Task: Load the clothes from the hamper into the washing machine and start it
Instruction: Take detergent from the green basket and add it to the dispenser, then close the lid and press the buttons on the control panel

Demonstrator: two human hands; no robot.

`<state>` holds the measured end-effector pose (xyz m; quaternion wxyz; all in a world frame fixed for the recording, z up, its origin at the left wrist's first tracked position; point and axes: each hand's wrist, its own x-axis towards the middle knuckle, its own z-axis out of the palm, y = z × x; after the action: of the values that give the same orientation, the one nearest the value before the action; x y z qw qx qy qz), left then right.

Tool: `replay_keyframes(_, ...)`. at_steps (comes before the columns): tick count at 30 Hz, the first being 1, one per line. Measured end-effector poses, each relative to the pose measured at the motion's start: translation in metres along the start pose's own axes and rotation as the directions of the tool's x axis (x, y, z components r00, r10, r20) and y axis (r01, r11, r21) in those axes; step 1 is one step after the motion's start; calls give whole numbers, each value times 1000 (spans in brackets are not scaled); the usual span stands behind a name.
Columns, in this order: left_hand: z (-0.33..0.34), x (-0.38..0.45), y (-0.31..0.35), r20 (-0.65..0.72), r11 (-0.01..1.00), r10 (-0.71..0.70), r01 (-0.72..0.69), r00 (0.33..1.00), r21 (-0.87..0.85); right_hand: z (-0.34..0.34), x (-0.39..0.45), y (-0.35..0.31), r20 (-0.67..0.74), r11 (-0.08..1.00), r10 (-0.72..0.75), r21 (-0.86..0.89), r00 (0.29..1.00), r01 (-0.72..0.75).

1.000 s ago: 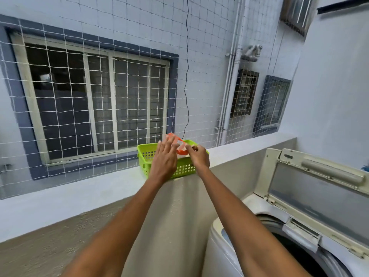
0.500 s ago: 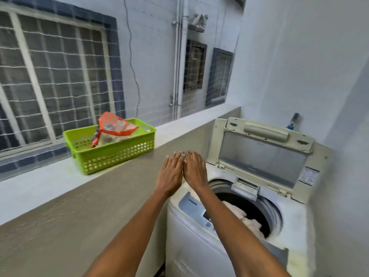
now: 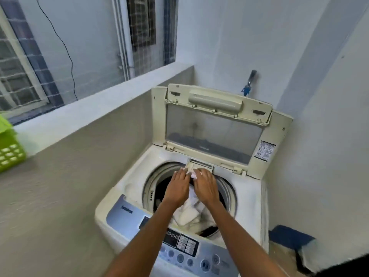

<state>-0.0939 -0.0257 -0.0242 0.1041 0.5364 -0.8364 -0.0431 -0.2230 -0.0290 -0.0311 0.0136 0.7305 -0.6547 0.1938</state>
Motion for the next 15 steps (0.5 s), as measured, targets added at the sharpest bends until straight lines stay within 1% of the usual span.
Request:
replay_keyframes(1,10,12,3,20,1000,15,-15,1000,23,4,4,13,33,1000,18,-2,999,-18)
replay_keyframes(3,25,34,6,34,998,22,-24,999,59,9,13,32,81,1000,7,-10,997,-6)
replay_keyframes(6,43,67,-1,86,989,64,-75,994,131,23,29,53,101,999,40,-31,994,-37)
replay_keyframes(7,48,75,-6,111,982,84,-101,990,161,26,32,56,83,998,45,-40,996,-42)
replay_keyframes(9,59,92,-18,146,972,113,-139,983,188,34,39,63,112,998,47,-45,993,-42)
replay_keyframes(12,65,111,-37,96,959,181,-197,979,205,43,46,68,131,994,68,-92,989,-56)
replay_keyframes(15,71,128,-50,116,926,302,-320,946,202,52,53,70,100,985,107,-146,989,-92)
